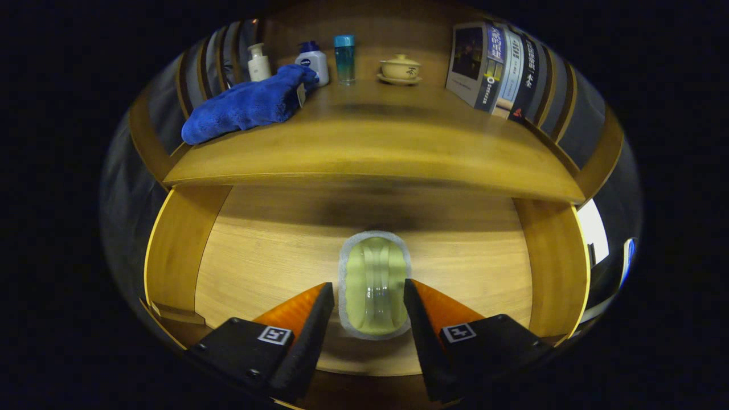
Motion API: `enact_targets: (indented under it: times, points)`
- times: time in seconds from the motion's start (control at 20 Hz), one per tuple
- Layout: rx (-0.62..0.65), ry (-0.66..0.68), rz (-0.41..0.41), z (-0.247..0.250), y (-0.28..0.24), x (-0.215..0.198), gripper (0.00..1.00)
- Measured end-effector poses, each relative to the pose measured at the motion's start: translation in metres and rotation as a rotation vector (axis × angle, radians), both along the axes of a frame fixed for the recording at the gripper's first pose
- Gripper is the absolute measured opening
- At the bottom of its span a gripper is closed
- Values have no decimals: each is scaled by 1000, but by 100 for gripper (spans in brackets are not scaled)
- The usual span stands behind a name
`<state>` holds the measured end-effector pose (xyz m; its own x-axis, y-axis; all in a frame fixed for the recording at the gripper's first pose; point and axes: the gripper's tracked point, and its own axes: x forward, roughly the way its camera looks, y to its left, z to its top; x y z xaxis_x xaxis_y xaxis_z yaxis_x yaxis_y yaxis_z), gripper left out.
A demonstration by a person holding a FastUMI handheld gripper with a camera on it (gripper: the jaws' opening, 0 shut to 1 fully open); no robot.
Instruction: Pull open the drawer, take out the items inside it, and place them on the countertop above the cabinet.
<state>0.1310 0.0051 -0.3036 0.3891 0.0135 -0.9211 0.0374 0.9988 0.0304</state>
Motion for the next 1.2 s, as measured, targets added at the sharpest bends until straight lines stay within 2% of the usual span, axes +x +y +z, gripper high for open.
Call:
enact_targets:
  times: [0.2, 0.3, 0.45, 0.7, 0.95, 1.2]
  points:
    - [17, 5, -29, -2, -5, -5, 30]
    - [0, -19, -27, 3, -11, -4, 21]
    - [22, -60, -31, 24, -11, -8, 20]
    - [48, -170, -39, 97, -10, 0, 20]
    - [6, -260, -40, 153, -5, 61, 20]
    - [-38, -244, -42, 148, 2, 141, 20]
